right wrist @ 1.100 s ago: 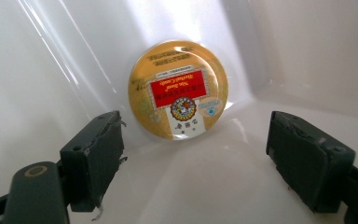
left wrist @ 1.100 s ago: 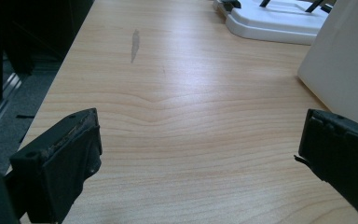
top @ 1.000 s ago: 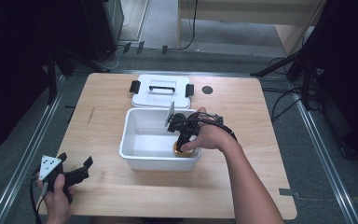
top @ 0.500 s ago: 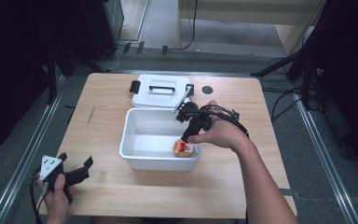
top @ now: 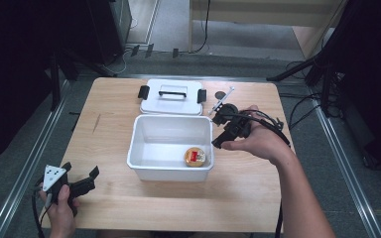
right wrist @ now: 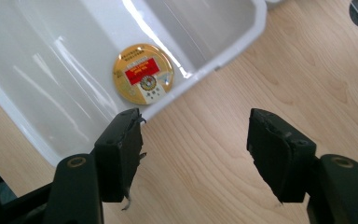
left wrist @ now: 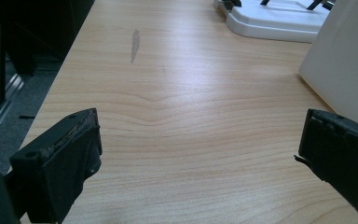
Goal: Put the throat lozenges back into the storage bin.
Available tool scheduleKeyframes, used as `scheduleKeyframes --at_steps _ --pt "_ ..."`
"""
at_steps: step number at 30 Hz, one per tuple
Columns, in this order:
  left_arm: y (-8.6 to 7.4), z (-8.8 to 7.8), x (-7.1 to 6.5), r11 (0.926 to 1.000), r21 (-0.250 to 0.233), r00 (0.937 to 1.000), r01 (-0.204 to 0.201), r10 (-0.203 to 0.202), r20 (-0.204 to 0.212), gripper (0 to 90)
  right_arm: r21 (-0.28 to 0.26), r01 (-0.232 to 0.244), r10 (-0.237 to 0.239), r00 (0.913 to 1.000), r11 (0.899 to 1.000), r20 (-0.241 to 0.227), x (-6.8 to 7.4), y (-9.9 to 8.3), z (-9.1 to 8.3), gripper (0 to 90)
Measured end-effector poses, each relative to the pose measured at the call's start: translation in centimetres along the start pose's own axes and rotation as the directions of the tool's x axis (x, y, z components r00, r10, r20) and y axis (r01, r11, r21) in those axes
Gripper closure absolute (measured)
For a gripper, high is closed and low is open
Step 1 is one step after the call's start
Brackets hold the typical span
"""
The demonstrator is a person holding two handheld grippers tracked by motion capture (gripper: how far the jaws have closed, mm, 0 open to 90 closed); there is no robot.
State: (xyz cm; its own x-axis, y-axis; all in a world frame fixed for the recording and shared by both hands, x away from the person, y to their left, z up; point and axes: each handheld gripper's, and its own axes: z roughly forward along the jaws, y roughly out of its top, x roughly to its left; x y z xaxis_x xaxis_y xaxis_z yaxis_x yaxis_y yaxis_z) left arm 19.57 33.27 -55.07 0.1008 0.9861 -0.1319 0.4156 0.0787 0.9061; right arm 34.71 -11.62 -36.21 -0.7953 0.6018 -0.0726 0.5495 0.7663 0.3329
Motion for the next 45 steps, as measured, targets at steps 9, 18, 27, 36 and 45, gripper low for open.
scheduleKeyframes --at_steps 9,18,27,36,45 --pt "0.0 0.0 0.0 1.0 -0.001 1.0 0.004 -0.004 0.0 0.0 0.01 -0.068 0.068 0.9974 0.998 0.022 -1.8 -3.0 0.7 34.0" --pt "0.0 0.0 0.0 1.0 -0.002 1.0 0.003 -0.003 -0.001 0.0 0.021 -0.097 0.096 0.9944 0.995 0.044 -2.3 -5.8 2.6 20.2" --pt "0.0 0.0 -0.1 1.0 0.0 1.0 -0.003 0.003 -0.001 0.0 -0.02 -0.185 0.186 0.9778 0.983 0.096 -3.2 -9.7 4.5 11.0" --pt "-0.1 -0.1 -0.1 1.0 0.002 0.9999 -0.008 0.008 -0.007 0.0 -0.142 -0.279 0.29 0.9552 0.95 0.061 -3.8 -14.4 6.5 3.9" --pt "0.0 0.0 -0.2 0.9999 0.002 0.9999 -0.01 0.01 -0.009 0.0 -0.325 -0.361 0.4 0.9143 0.874 0.06 -3.6 -20.3 8.3 3.1"
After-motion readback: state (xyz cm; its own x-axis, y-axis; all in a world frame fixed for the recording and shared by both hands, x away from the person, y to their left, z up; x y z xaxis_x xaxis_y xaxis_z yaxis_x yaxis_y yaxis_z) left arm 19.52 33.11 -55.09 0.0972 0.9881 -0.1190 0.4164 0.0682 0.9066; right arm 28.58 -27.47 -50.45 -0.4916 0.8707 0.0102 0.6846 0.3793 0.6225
